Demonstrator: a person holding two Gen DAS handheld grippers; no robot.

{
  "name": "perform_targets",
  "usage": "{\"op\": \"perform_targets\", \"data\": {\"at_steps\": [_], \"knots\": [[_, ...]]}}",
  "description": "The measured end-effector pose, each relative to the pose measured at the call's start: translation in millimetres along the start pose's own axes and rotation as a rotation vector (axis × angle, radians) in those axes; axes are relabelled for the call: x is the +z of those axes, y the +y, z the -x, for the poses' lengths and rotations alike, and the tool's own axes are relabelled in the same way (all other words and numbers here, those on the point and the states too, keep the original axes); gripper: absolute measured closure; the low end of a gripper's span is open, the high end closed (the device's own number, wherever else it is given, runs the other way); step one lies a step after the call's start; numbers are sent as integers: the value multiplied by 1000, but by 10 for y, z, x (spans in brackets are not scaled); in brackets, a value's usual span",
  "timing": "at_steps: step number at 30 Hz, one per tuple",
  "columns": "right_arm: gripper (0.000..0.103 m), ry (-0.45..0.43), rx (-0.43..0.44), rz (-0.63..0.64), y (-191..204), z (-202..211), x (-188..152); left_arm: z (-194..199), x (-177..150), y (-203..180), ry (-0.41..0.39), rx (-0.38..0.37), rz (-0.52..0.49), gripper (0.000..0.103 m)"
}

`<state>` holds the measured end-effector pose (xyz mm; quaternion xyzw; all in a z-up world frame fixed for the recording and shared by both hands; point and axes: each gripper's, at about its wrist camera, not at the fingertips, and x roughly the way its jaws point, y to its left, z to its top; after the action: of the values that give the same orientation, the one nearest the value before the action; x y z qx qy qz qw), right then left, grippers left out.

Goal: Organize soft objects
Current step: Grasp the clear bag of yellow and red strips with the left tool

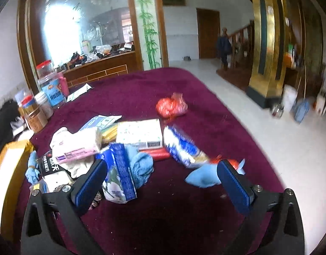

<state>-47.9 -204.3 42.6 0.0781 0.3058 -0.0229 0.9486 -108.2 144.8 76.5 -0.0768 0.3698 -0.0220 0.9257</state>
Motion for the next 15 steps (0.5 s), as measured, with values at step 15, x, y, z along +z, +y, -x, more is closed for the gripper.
{"op": "perform_targets", "data": {"at_steps": [15], "knots": [[0, 65, 36, 38, 98, -140, -111, -815, -48, -615, 198, -56, -30, 20]]}}
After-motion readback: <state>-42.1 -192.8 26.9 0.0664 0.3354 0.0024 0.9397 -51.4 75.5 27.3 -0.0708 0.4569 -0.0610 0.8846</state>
